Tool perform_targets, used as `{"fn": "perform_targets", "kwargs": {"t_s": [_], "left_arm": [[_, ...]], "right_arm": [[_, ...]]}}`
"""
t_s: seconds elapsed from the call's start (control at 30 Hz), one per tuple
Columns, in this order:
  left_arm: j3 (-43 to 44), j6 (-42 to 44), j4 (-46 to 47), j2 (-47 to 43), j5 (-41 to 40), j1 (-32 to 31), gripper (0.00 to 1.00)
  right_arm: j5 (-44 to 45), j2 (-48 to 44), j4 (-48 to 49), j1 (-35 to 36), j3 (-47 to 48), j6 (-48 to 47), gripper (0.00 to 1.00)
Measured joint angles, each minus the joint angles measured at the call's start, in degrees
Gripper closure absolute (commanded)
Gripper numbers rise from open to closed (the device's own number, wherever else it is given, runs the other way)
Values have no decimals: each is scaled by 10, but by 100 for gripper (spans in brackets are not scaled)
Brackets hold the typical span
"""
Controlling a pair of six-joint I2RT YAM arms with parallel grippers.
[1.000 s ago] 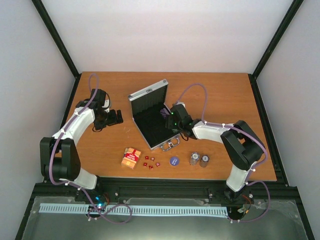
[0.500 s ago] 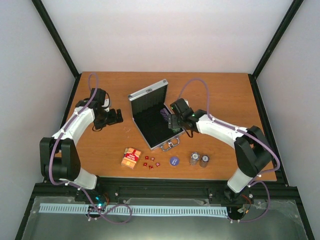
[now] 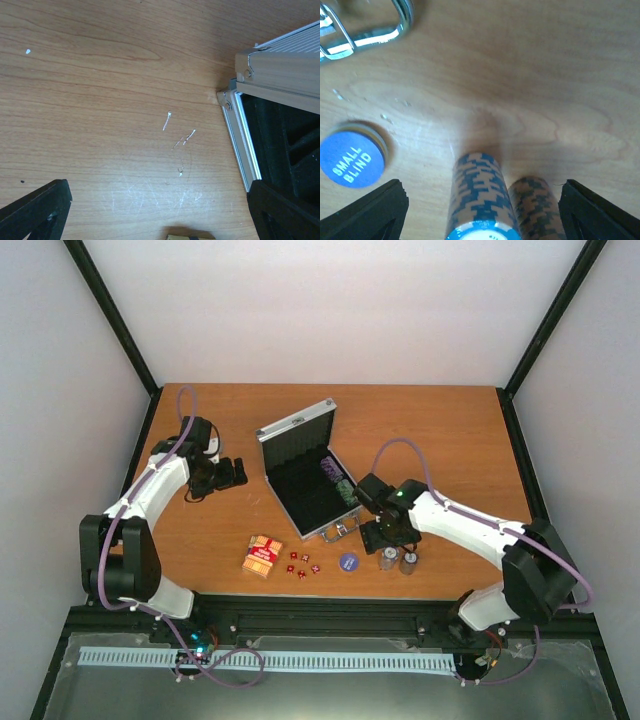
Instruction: Pack up texas hold em set
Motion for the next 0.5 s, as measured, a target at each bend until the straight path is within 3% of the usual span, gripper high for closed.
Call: {"fn": "perform_targets", "kwargs": {"t_s": [0.23,0.43,0.5], "left_arm": [[0,0,0,0,7,0,0],[0,0,0,0,6,0,0],[0,0,0,0,6,0,0]], "right_arm": [[-46,4,-4,0,-39,-1,19],[-73,17,9,0,-52,-1,28],[-77,19,13,0,-52,-3,36]]}}
